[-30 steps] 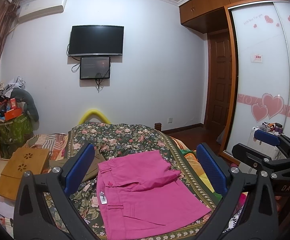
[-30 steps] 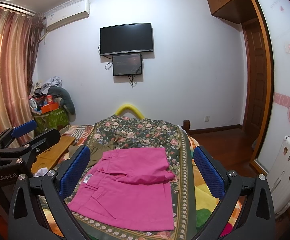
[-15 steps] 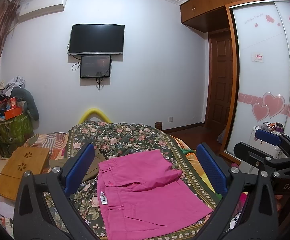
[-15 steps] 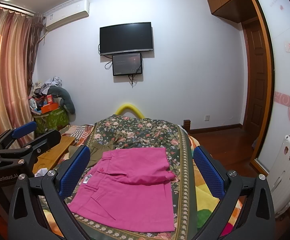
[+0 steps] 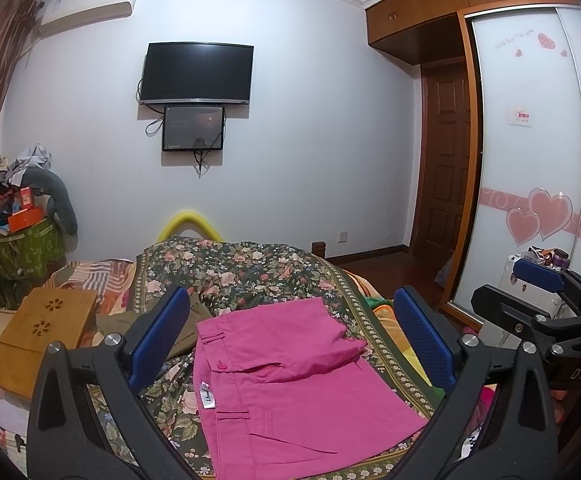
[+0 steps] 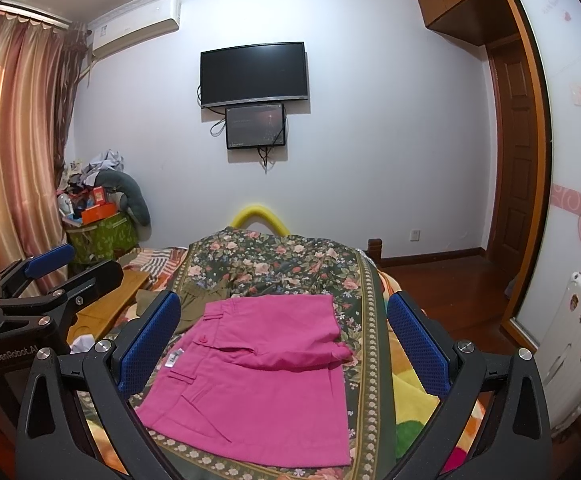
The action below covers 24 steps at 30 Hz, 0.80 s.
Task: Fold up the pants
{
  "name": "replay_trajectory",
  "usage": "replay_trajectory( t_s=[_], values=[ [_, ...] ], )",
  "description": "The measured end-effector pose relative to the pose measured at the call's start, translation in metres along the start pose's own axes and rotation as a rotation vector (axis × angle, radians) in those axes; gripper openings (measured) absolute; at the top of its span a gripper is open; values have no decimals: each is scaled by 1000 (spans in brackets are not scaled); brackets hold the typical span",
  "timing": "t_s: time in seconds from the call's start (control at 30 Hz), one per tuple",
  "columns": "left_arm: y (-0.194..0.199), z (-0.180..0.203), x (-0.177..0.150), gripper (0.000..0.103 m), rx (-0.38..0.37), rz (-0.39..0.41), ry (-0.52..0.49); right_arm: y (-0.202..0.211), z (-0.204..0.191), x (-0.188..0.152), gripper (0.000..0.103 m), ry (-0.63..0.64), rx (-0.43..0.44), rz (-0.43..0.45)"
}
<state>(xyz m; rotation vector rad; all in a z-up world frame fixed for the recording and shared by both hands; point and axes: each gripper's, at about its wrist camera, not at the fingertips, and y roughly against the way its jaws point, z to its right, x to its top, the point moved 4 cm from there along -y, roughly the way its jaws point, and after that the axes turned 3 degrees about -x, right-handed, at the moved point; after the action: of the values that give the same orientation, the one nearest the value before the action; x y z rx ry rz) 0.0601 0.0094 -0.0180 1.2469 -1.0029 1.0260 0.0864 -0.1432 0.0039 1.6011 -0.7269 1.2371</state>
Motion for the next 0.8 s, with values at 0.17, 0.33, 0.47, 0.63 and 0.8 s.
replay_trajectory(
  t_s=[0.17,0.33,0.47,0.63,0.8],
  values=[
    [-2,0,0,103,1,-2,2,-2,-1,1,103,1,0,-6],
    [-5,-1,0,103,1,-7,3,-5,0,1,103,-3,2,-13],
    [-8,-2,-1,103,-1,-5,9,-6,0,0,103,-3,2,-15],
    [-16,-8,-3,103,5,-16,21,-10,0,0,103,-6,6,-31],
    [-39,-26,-12,103,36,-65,33,-25,6,-7,103,-14,24,-72]
  ],
)
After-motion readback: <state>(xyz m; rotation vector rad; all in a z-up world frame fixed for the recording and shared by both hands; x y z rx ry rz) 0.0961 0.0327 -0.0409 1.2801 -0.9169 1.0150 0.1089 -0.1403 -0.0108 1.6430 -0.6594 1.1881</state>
